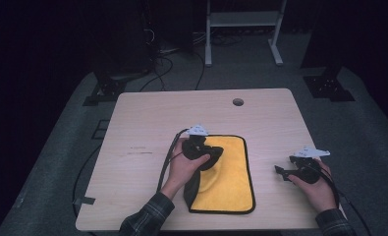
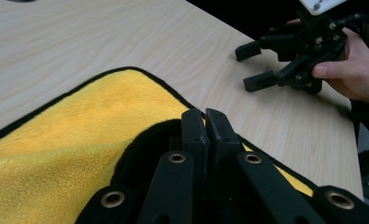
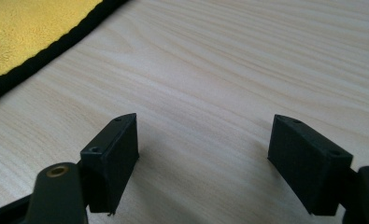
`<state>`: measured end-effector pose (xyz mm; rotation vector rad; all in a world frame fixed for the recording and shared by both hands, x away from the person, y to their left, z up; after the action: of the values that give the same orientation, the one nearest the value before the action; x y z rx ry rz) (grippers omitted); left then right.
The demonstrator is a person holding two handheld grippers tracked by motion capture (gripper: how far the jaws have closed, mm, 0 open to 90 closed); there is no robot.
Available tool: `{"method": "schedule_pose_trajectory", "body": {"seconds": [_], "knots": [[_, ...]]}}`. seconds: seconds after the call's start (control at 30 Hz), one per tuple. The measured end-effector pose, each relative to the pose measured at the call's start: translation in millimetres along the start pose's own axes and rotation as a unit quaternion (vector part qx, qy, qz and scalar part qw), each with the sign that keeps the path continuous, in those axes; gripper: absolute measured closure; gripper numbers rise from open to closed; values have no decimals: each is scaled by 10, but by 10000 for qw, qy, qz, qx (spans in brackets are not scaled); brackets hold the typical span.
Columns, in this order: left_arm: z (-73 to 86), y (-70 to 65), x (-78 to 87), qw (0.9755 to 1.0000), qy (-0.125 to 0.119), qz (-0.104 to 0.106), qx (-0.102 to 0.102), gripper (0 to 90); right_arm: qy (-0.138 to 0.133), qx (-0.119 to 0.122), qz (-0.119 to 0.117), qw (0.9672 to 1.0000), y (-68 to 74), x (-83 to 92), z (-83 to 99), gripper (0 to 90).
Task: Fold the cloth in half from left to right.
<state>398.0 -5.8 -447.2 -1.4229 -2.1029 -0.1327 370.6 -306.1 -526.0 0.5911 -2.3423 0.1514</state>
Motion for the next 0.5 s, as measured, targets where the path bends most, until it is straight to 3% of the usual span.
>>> {"method": "schedule_pose_trajectory", "body": {"seconds": [0.23, 0.5], "knots": [[-20, -60, -231, 9998, 123, 142, -43, 875, -2, -1, -8, 10000, 2, -1, 0, 229], [17, -88, -575, 9991, 273, 309, 95, 874, 3, 16, -19, 10000, 3, -2, 0, 222]]}}
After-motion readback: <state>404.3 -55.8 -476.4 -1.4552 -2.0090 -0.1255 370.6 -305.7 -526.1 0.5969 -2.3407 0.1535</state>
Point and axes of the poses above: each handheld gripper's, and its own axes: x roughly backward along the jaws, z roughly out of its underside, y roughly to its left, the point moved 6 cm from there along -x, roughly forward along the jaws, and after that the axes turned 3 degrees about -x, right-handed, at the moved point
